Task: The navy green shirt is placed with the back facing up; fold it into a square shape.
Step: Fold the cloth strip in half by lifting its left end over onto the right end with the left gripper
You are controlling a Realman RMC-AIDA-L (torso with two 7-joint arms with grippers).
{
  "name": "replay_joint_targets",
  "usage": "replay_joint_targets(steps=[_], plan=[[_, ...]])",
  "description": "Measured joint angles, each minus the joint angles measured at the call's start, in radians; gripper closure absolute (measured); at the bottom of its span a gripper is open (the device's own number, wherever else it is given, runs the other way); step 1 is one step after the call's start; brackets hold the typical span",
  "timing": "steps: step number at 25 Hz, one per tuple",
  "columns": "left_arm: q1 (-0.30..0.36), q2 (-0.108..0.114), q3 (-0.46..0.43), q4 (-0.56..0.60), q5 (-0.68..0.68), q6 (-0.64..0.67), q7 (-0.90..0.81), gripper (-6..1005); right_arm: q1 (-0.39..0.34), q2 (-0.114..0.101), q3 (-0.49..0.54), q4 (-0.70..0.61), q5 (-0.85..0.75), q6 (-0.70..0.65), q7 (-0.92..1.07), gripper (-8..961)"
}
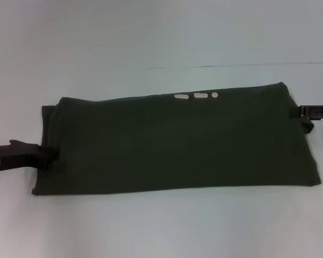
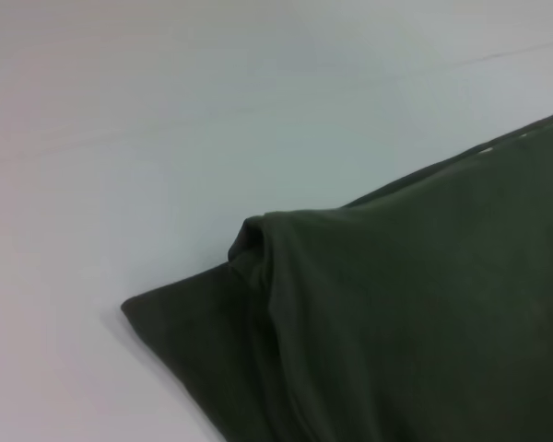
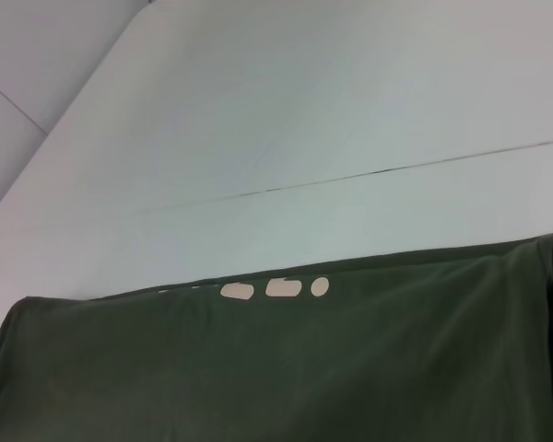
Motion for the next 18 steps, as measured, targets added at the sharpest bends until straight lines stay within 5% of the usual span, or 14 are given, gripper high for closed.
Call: replay_joint_targets(steps=[10,18], plan=[[0.016,0.005,-0.040,0.135,-0.033,0.088,-0.103,920,-0.001,-0.003,0.000,0.000,0.000,0.000,0.004,26],[-0.019,0.091,0.023,0.160,0.073,0.187,-0.415,913,-0.001,-0.006,0.000,-0.002,0.000,-0.003,0.009,26]])
